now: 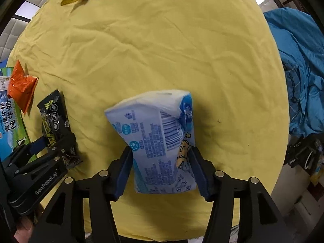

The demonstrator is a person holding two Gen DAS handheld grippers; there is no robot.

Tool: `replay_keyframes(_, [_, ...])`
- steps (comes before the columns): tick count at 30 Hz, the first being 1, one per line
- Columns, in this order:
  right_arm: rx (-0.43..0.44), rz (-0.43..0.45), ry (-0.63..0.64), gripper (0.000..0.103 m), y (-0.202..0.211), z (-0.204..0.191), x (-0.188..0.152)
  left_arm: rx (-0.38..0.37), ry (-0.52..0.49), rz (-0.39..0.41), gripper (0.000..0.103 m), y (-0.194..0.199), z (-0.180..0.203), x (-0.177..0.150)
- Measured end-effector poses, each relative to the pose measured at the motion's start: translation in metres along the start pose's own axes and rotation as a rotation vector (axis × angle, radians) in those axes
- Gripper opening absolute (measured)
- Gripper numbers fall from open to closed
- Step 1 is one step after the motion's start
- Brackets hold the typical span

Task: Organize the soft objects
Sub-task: 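Grasp the black wipes pack with the left tool while the right tool grasps the light-blue pack, then carry both packs into the box and open both tools to release them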

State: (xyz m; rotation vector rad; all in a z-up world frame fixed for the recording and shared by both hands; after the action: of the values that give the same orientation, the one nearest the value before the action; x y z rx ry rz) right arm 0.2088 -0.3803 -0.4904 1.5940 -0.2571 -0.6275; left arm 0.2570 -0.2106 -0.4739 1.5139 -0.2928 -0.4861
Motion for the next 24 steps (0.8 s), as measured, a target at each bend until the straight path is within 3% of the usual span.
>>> replay_keyframes(8, [0.015, 0.018, -0.008, 0.057, -0.01, 0.016, -0.006, -0.044, 0.027, -0.012, 0.056, 0.002, 0.006, -0.012])
replay_keyframes(18, [0.019, 0.046, 0.015, 0.043, -0.014, 0.036, -0.018, -0.017, 0.036, 0.014, 0.051, 0.003, 0.011, -0.027])
replay_keyframes(24, [0.053, 0.071, 0.025, 0.037, 0.001, 0.037, -0.032, -0.006, 0.025, 0.073, 0.05, 0.031, 0.028, -0.042])
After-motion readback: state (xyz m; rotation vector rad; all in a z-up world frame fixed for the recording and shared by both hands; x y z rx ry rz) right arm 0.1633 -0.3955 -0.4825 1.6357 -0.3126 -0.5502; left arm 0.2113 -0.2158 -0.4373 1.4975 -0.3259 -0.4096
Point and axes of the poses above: each gripper's, at about its wrist camera, not at the fingertips, and y roughly against the way its jaws point, z to its right, x to its top, the point moved 3 cm from there along -y, roughly the way its jaws point, and after that the axes turned 12 degrees about -y, right-handed, at the moved point
